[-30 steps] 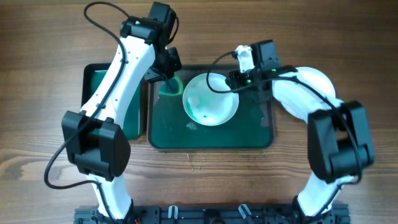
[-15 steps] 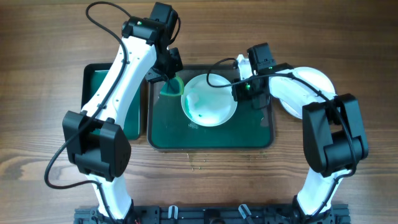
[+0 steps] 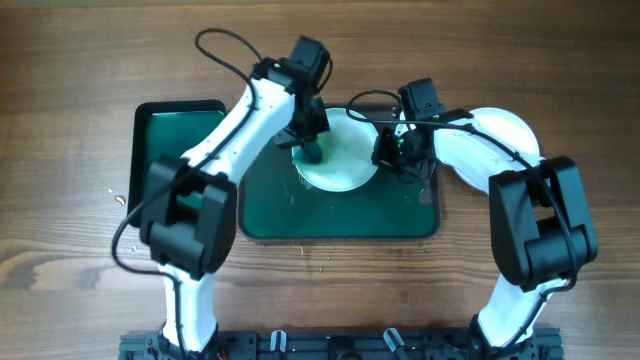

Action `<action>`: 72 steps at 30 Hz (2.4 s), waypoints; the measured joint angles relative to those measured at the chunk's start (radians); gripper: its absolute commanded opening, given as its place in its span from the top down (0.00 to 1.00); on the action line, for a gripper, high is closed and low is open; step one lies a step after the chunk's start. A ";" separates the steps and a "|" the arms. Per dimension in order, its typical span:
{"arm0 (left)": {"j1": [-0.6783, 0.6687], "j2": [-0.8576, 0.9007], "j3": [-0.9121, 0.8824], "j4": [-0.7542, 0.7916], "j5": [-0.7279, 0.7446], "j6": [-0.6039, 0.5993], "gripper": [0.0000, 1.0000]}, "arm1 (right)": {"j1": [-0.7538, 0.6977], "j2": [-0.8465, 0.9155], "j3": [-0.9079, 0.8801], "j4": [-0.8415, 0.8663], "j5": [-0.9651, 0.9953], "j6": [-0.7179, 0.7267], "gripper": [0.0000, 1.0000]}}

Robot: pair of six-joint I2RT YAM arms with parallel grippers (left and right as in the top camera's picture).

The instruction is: Clean dirty plates on tray and stack at the side

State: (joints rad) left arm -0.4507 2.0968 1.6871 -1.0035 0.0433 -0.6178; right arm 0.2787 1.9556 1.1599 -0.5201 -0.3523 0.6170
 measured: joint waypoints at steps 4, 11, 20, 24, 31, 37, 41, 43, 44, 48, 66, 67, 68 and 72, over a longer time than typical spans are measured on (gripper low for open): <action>-0.001 0.036 -0.030 0.030 0.003 -0.008 0.96 | 0.000 0.000 0.000 0.001 0.000 0.000 0.96; -0.025 0.051 -0.079 0.156 0.133 0.088 0.96 | 0.000 0.000 0.000 0.001 0.000 0.000 0.96; -0.074 0.064 -0.089 0.178 0.288 0.259 0.96 | 0.000 0.000 0.000 0.001 0.000 -0.001 0.96; -0.037 0.064 -0.087 0.121 0.168 0.124 0.96 | 0.000 0.000 -0.002 0.005 -0.007 -0.001 0.96; -0.013 0.058 -0.080 0.031 -0.075 -0.086 0.96 | 0.008 0.000 -0.006 0.011 -0.018 -0.001 0.96; 0.001 0.058 -0.088 0.143 0.103 0.096 0.96 | 0.005 0.000 -0.006 0.007 -0.018 0.000 0.96; 0.013 0.068 -0.092 0.220 0.332 0.245 0.96 | 0.004 0.000 -0.006 0.007 -0.018 0.000 0.96; 0.010 0.072 -0.092 0.224 0.345 0.257 0.96 | 0.004 0.000 -0.006 0.006 -0.018 0.000 0.96; 0.010 0.072 -0.092 0.223 0.334 0.249 0.96 | 0.004 0.000 -0.006 0.007 -0.018 -0.001 0.96; -0.006 0.071 -0.089 0.186 0.188 0.129 0.96 | 0.004 0.000 -0.006 0.008 -0.019 -0.001 0.96; 0.112 -0.012 -0.092 0.067 0.491 0.360 0.96 | 0.004 0.000 -0.014 0.032 -0.052 -0.095 0.96; 0.130 -0.051 -0.093 0.065 0.496 0.366 0.96 | 0.004 0.001 -0.016 0.036 -0.060 -0.116 0.96; 0.143 -0.080 -0.093 0.064 0.500 0.367 0.96 | 0.003 0.001 -0.018 0.039 -0.068 -0.130 0.96; 0.215 -0.280 -0.093 0.052 0.472 0.346 0.96 | 0.006 -0.017 -0.030 0.021 -0.047 -0.185 0.96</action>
State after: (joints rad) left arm -0.2359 1.8168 1.5944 -0.9516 0.5148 -0.2718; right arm 0.2848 1.9385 1.1301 -0.4992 -0.3988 0.4316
